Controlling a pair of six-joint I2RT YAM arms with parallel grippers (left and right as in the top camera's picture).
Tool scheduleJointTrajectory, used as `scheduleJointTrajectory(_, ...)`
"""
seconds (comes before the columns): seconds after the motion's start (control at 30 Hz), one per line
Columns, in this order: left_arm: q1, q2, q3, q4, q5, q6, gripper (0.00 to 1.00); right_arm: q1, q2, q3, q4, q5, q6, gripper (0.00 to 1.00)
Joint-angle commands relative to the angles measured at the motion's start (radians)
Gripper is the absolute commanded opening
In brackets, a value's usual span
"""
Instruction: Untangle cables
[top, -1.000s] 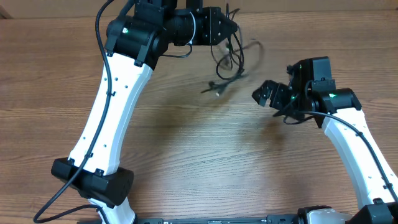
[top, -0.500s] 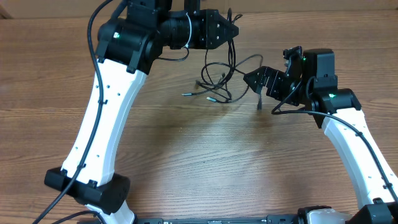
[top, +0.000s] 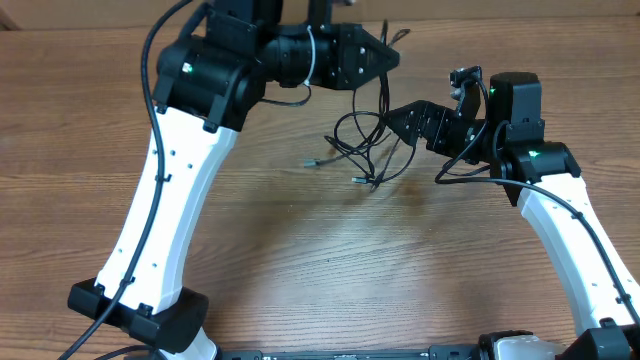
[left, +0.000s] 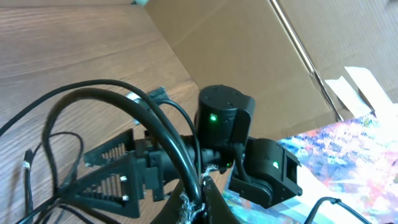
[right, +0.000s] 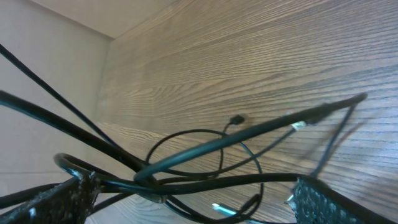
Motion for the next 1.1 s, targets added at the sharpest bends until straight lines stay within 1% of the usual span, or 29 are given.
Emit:
scheduleJointTrajectory(0.0, -0.021, -0.026, 0.023, 0.011, 0.029, 0.031, 0.04, 0.011, -0.018, -0.004, 0.005, -0.02, 0.003, 1.0)
scheduleJointTrajectory(0.2, -0.041, -0.026, 0.023, 0.029, 0.039, 0.031, 0.04, 0.017, -0.017, -0.004, -0.014, -0.014, 0.0, 1.0)
scheduleJointTrajectory(0.43, -0.041, -0.027, 0.023, 0.09, 0.137, 0.017, 0.04, 0.017, -0.01, -0.004, -0.079, 0.038, -0.002, 1.0)
scheduleJointTrajectory(0.63, -0.044, -0.027, 0.023, 0.083, 0.138, 0.011, 0.04, 0.017, 0.035, -0.004, -0.079, 0.065, 0.0, 1.0)
scheduleJointTrajectory(0.77, -0.045, -0.027, 0.023, 0.051, 0.121, 0.019, 0.04, 0.017, 0.056, -0.004, -0.032, 0.057, 0.01, 1.0)
scheduleJointTrajectory(0.93, -0.045, -0.027, 0.023, -0.013, 0.063, 0.05, 0.04, 0.017, 0.056, -0.004, 0.094, 0.056, 0.103, 1.0)
scheduleJointTrajectory(1.0, -0.045, -0.027, 0.023, -0.016, 0.063, 0.049, 0.04, 0.017, 0.056, -0.004, 0.132, 0.063, 0.122, 0.97)
scheduleJointTrajectory(1.07, -0.045, -0.027, 0.023, -0.008, 0.063, 0.049, 0.04, 0.017, 0.056, -0.004, 0.148, 0.118, 0.171, 0.95)
